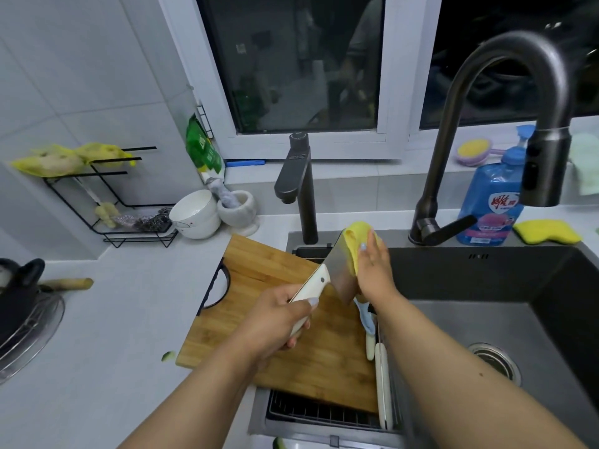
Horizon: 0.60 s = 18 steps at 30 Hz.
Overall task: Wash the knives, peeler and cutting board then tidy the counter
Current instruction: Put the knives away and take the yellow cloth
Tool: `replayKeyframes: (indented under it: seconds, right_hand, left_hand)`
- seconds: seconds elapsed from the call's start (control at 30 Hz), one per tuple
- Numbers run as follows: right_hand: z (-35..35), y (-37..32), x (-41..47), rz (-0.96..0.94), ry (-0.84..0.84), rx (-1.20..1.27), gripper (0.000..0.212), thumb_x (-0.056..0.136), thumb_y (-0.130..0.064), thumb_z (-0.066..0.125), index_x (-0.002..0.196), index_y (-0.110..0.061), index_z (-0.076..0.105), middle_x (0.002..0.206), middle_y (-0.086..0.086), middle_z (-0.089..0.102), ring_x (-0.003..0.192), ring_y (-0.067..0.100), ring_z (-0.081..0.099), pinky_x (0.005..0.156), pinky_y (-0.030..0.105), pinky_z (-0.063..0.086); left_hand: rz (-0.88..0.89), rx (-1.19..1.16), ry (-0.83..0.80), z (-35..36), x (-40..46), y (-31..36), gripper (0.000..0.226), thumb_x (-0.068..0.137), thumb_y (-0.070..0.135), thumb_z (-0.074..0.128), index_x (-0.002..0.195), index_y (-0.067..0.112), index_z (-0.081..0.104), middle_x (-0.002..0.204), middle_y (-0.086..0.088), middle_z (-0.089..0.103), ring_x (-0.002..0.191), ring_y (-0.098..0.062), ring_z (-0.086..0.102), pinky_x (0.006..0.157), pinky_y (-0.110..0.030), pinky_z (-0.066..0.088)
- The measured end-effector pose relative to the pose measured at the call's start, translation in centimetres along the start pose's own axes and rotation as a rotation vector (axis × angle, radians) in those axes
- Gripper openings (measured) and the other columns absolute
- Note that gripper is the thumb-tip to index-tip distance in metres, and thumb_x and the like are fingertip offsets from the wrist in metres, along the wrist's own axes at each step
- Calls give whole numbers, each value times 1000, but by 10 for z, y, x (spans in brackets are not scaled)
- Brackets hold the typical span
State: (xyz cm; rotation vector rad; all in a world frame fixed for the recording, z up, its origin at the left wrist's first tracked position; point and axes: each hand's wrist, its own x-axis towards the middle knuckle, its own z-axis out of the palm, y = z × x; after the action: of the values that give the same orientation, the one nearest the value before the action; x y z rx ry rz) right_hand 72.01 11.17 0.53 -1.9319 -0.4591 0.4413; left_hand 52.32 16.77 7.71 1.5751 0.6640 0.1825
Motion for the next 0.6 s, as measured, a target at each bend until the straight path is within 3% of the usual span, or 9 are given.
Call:
replayKeyframes:
  seconds: [0.07,0.13,0.17,0.27,0.33,0.4,0.43,0.5,0.6]
  right_hand:
    - [-12,4,6,235,10,333,49,102,-43,26,150,-32,21,153,7,31,136,32,37,109,48,36]
    - [-22,7,5,444,-137,882,47,100,-46,35,140,-22,45,134,11,56,117,33,57,91,47,52]
    - [-24,6,2,465,-222,1115,47,99,-46,39,135,-19,51,128,12,61,113,32,60,88,46,53]
    - [-31,-1,-7,379,-311,1485,56,90,-53,46,132,-17,56,130,13,60,122,35,55,107,49,39]
    - [-35,-11,-9,333,-348,1579,61,91,-60,42,131,-16,57,130,15,59,123,37,52,111,51,33]
    - [-36,-16,-7,330,-342,1575,65,89,-64,41,129,-16,58,128,16,61,121,37,54,109,52,35]
    - [-36,-16,-6,340,-322,1560,65,88,-65,42,128,-17,59,128,15,61,120,36,55,107,51,37]
    - [-34,-16,-6,345,-276,1525,64,88,-64,44,130,-18,59,128,13,62,120,34,56,108,50,37]
    - [-33,-15,-8,349,-199,1441,61,89,-62,44,129,-18,59,125,14,63,118,35,58,105,53,39]
  left_hand:
    - [4,-26,-7,-1,0,2,15,95,14,54,101,5,64,66,-8,51,40,-12,33,40,-19,29]
    - [-24,-95,-12,-2,0,3,15,95,15,53,98,4,63,67,-9,52,39,-11,33,38,-18,27]
    - [-55,-150,-18,-2,1,3,14,95,15,53,98,5,62,67,-8,54,39,-11,34,36,-17,26]
    - [-150,-215,-6,0,4,5,21,95,18,54,112,6,60,72,-8,62,41,-12,43,35,-17,26]
    - [-130,76,83,2,6,4,31,92,24,61,122,20,56,88,-1,64,56,-12,54,39,-19,35]
    - [12,543,192,3,9,-1,51,85,31,69,129,39,45,106,10,59,81,-8,58,54,-14,42]
    - [87,659,226,4,11,-3,56,84,32,69,132,43,41,111,12,57,90,-6,56,61,-15,43]
    - [94,558,220,6,15,-4,53,87,31,65,134,44,43,109,11,60,87,-7,56,63,-18,44]
    - [-120,45,62,10,16,-2,40,94,24,55,130,41,52,75,0,57,51,-10,45,39,-20,33]
